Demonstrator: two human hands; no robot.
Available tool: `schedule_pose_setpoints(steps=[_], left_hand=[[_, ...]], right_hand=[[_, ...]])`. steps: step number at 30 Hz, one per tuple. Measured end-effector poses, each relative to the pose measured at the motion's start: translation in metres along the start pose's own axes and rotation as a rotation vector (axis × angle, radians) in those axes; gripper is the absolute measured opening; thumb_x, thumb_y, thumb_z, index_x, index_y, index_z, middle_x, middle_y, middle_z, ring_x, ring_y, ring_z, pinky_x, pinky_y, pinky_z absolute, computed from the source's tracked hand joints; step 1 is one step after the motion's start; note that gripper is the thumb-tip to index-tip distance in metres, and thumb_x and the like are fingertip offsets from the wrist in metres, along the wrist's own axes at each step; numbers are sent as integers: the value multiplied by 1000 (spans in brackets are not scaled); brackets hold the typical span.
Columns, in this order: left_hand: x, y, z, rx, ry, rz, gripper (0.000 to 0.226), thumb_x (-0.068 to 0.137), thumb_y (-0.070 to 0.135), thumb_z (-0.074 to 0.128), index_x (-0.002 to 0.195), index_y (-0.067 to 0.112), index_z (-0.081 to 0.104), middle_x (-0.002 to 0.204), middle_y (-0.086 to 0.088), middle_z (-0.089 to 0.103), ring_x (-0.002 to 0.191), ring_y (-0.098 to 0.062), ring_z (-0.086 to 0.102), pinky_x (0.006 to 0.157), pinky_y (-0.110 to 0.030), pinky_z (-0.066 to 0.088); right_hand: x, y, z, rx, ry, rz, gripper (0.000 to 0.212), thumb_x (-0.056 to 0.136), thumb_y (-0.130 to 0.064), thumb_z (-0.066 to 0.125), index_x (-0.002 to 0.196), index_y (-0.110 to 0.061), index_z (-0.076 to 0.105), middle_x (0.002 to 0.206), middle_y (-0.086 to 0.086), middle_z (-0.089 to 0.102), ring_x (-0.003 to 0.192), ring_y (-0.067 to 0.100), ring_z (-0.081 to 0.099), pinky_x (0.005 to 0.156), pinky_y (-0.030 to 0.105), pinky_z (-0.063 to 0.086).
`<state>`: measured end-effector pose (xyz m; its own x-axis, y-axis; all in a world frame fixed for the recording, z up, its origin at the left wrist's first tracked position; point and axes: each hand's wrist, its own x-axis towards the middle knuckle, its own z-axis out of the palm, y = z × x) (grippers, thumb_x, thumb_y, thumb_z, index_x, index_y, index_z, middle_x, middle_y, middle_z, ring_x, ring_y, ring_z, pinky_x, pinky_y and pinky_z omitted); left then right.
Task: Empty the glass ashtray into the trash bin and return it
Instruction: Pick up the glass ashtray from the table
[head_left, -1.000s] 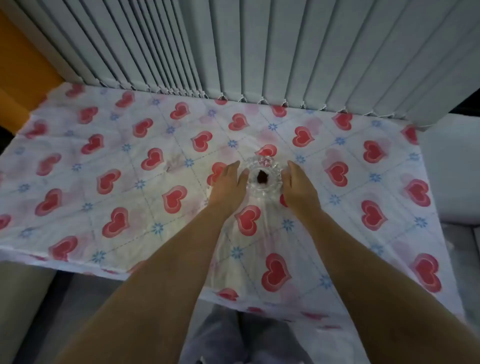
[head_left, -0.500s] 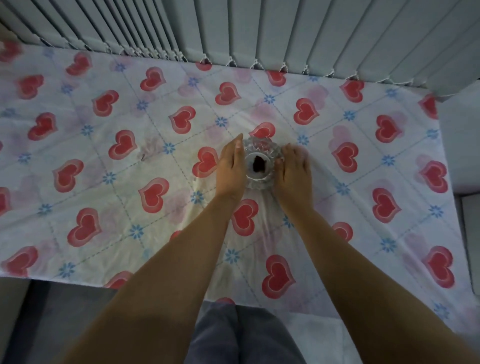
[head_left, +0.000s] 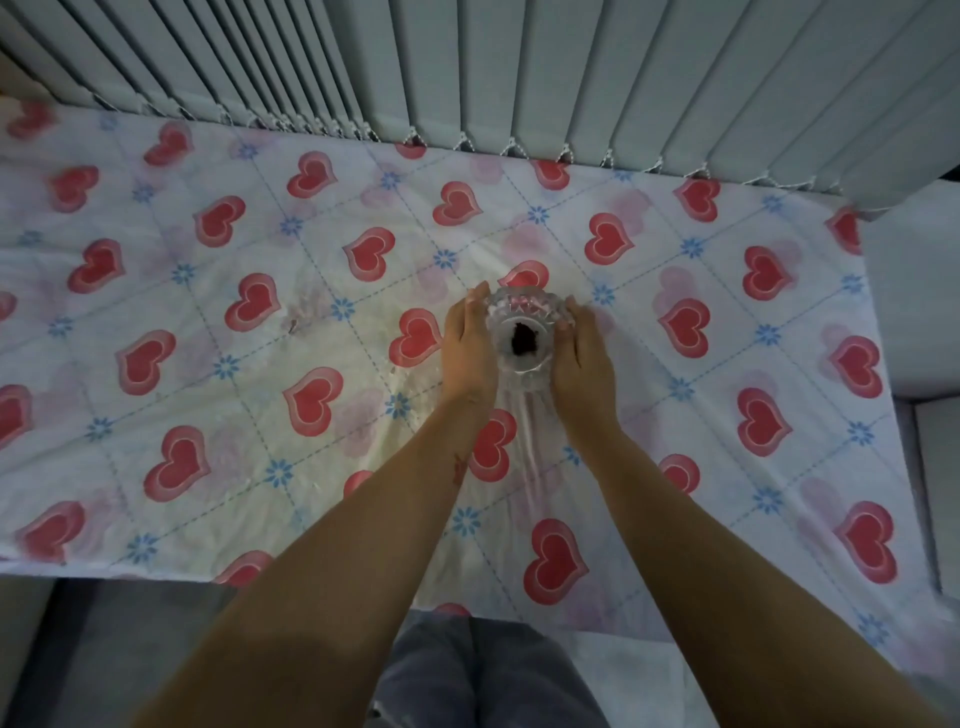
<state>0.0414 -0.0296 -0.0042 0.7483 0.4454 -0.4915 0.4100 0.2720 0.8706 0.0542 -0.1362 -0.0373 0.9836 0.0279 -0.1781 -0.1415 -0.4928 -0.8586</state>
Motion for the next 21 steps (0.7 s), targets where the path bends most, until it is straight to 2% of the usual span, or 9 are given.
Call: schedule_pose_setpoints(steps=[2,3,6,8,10,12,16,19,21], left_hand=[[-11,9,1,-44,-14,8,40,103,38,38,141,29,49,151,9,41,140,-12,36,120,-41,28],[-17,15,2,-58,-22,20,40,103,38,38,140,29,49,149,10,43,138,-10,37,120,-40,27],[-37,28,1,-82,-49,69,40,103,40,35,140,32,50,133,17,43,128,-2,36,120,-37,25],[-48,33,-1,-114,-51,104,40,103,40,36,140,32,50,140,15,44,132,-5,38,121,-39,25],[-59,38,-4,-120,-52,132,43,102,42,37,142,31,49,148,10,44,137,-9,38,121,-40,26],[-67,41,-7,-143,-54,124,44,100,47,41,141,33,50,149,10,45,138,-10,39,120,-41,28],[-76,45,-18,-184,-80,156,45,88,57,47,127,41,62,143,11,55,135,-12,48,118,-43,32],[-69,37,-28,-231,-57,102,43,79,68,49,115,51,67,140,11,59,134,-15,50,117,-46,32],[-66,30,-36,-249,-44,72,56,75,76,52,120,47,66,140,7,60,133,-20,52,116,-48,33]], right_hand=[[-6,-15,-4,174,30,4,28,106,-31,31,121,-17,51,114,-2,59,100,-1,57,90,25,46],[-9,-23,-6,236,56,-1,22,107,-30,31,115,-20,49,109,-2,59,95,2,58,87,26,47],[-16,-41,-13,370,131,6,19,105,-32,35,109,-21,50,105,0,61,98,16,60,95,41,50],[-19,-52,-17,464,152,47,20,103,-31,39,111,-23,56,111,1,66,104,19,64,96,44,53],[-22,-63,-21,526,167,75,23,102,-30,41,113,-28,61,118,1,68,110,20,65,98,44,53],[-25,-71,-27,565,189,78,28,103,-27,41,118,-23,64,119,1,68,112,19,65,100,42,53],[-31,-82,-40,595,142,96,32,104,-23,39,123,-14,64,110,-4,69,100,14,68,91,32,56],[-38,-86,-39,585,88,86,32,103,-27,41,121,-17,67,114,-3,71,105,14,68,100,38,53],[-46,-88,-33,585,42,92,32,102,-30,43,119,-21,68,119,-1,70,112,17,66,103,43,51]])
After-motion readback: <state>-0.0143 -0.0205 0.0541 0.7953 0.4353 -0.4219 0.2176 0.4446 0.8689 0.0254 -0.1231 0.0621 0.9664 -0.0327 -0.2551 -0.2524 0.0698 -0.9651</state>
